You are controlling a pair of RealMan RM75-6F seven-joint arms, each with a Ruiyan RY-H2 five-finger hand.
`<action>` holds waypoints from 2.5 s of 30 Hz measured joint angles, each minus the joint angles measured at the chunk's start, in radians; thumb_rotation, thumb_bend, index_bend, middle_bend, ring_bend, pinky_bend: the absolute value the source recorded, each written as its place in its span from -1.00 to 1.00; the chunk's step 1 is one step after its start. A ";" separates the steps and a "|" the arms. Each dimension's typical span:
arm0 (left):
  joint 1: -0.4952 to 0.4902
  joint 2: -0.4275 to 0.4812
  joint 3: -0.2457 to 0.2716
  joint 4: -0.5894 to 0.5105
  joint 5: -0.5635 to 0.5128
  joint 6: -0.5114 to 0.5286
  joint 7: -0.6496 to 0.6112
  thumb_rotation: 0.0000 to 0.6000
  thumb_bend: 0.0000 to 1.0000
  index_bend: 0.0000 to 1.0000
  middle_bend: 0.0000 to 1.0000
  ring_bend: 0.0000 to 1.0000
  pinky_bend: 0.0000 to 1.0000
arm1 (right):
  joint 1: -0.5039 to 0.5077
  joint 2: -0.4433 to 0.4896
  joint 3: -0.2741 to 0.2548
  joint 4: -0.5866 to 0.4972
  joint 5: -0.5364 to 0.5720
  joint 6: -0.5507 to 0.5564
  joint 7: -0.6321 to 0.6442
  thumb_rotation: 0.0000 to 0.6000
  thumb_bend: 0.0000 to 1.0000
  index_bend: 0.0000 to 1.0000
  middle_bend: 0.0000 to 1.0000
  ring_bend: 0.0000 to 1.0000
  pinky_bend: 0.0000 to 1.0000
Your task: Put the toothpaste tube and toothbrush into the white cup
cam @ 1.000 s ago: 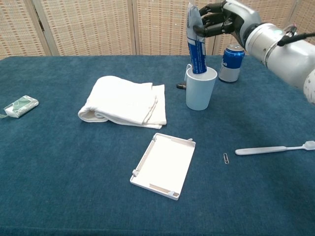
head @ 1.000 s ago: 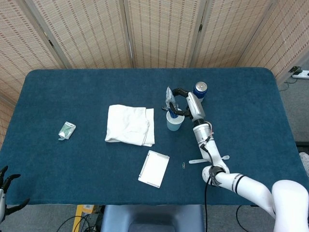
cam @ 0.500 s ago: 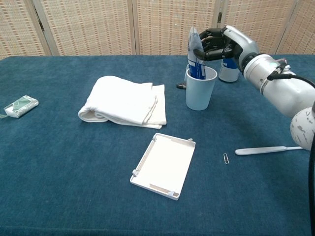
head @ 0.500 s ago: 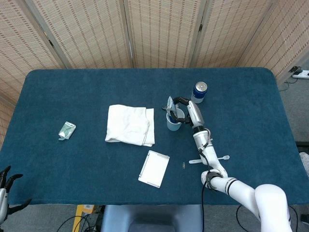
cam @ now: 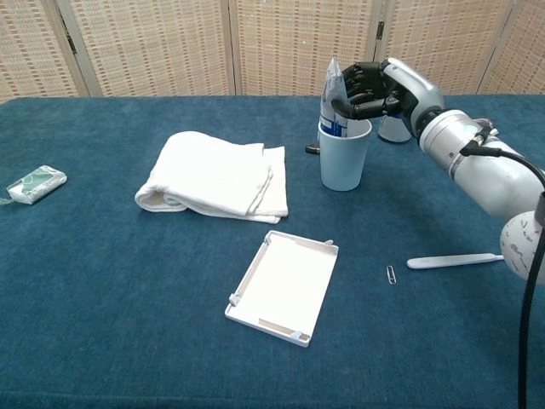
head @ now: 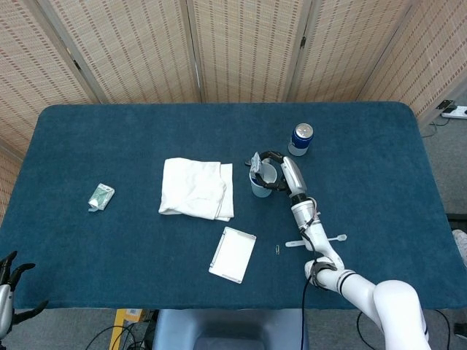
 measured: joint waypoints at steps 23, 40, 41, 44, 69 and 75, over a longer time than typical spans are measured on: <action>-0.011 0.004 -0.002 -0.017 0.013 0.000 0.020 1.00 -0.73 -0.43 -0.89 -0.95 -0.71 | -0.069 0.102 -0.044 -0.067 -0.079 0.172 -0.024 1.00 -0.56 -1.00 -0.88 -0.93 -0.87; -0.029 0.000 -0.006 -0.028 0.019 -0.015 0.039 1.00 -0.73 -0.43 -0.89 -0.95 -0.71 | -0.321 0.398 -0.195 -0.501 -0.222 0.472 -0.368 1.00 -0.38 -0.16 -0.03 -0.30 -0.15; -0.031 0.000 -0.005 -0.030 0.019 -0.017 0.041 1.00 -0.73 -0.43 -0.89 -0.95 -0.71 | -0.337 0.420 -0.219 -0.521 -0.235 0.475 -0.405 1.00 -0.35 -0.12 0.00 -0.27 -0.11; -0.034 0.000 -0.005 -0.036 0.024 -0.015 0.045 1.00 -0.73 -0.43 -0.89 -0.95 -0.71 | -0.367 0.475 -0.275 -0.569 -0.261 0.463 -0.497 1.00 -0.34 -0.02 0.04 -0.25 -0.09; -0.018 0.011 0.012 -0.054 0.033 0.006 0.042 1.00 -0.73 -0.43 -0.89 -0.95 -0.71 | -0.333 0.483 -0.418 -0.610 -0.280 0.074 -0.908 1.00 -0.21 -0.08 -0.40 -0.73 -0.61; -0.020 0.010 0.012 -0.050 0.035 0.004 0.040 1.00 -0.73 -0.43 -0.89 -0.95 -0.71 | -0.333 0.470 -0.417 -0.605 -0.281 0.066 -0.933 1.00 -0.45 -0.20 -0.49 -0.83 -0.74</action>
